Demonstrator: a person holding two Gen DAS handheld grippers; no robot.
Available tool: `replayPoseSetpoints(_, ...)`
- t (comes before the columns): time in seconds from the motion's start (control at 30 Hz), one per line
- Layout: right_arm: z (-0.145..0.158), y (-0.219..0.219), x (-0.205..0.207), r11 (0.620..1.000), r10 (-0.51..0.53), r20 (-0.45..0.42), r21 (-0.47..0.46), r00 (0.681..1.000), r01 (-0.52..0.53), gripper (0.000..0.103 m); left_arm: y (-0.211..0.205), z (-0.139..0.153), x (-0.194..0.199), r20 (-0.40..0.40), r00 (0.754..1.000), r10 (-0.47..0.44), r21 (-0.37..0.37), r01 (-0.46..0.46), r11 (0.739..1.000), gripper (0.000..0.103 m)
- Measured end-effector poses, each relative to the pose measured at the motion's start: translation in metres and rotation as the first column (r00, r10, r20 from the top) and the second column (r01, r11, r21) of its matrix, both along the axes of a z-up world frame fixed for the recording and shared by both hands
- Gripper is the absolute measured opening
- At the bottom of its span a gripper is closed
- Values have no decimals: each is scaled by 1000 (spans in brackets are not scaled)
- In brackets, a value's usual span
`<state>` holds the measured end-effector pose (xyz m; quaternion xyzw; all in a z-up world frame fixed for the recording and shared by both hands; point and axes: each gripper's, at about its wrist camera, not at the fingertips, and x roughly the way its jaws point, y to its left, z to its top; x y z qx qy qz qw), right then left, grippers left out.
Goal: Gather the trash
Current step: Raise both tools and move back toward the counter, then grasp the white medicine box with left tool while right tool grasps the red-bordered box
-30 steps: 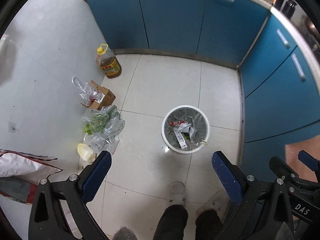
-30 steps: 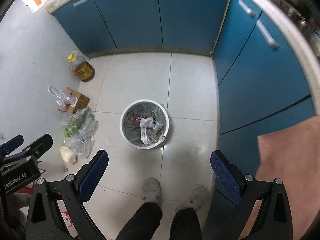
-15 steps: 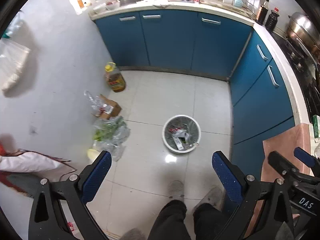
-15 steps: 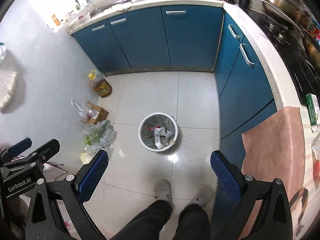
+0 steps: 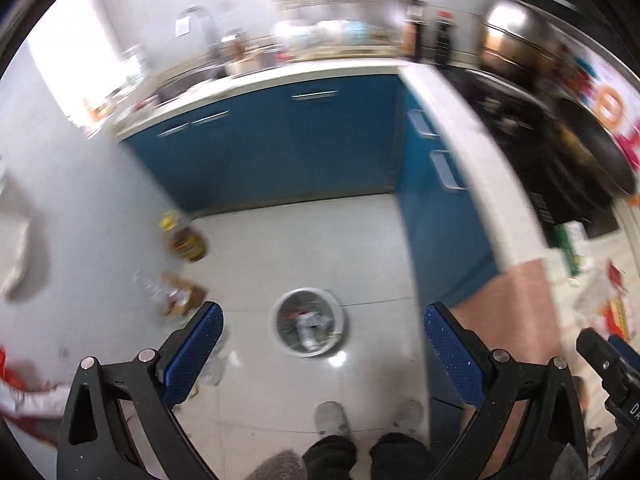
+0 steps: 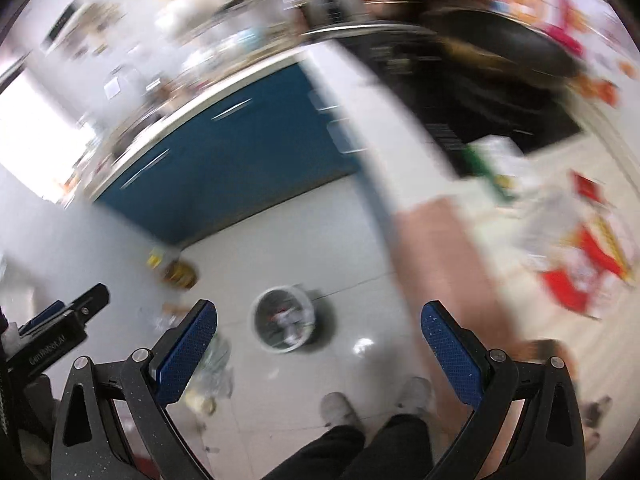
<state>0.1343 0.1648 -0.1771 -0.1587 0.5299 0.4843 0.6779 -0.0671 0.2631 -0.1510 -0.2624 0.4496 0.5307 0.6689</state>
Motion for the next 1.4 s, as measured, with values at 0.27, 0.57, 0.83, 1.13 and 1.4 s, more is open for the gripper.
replayPoseSetpoints(0.27, -41, -71, 200, 932, -224, 134, -261, 965, 253, 103, 6, -30, 238, -1, 975, -221, -188, 217, 958, 103)
replayPoseSetpoints(0.57, -123, -76, 350, 833, -181, 183, -494, 966, 249, 103, 8, -114, 395, -78, 953, -293, -421, 234, 876, 103)
replayPoseSetpoints(0.83, -197, -64, 386, 769, -50, 121, -629, 991, 115, 103, 26, -169, 423, -73, 973, -221, -543, 147, 827, 102)
replayPoseSetpoints(1.13, -190, -87, 408, 835, -168, 17, -528, 986, 152, 78, 27, -164, 418, -64, 968, -241, -492, 180, 852, 73)
replayPoseSetpoints(1.4, -141, -111, 409, 869, -285, 80, -399, 955, 292, 64, 23, -129, 392, -49, 955, -294, -400, 251, 882, 71)
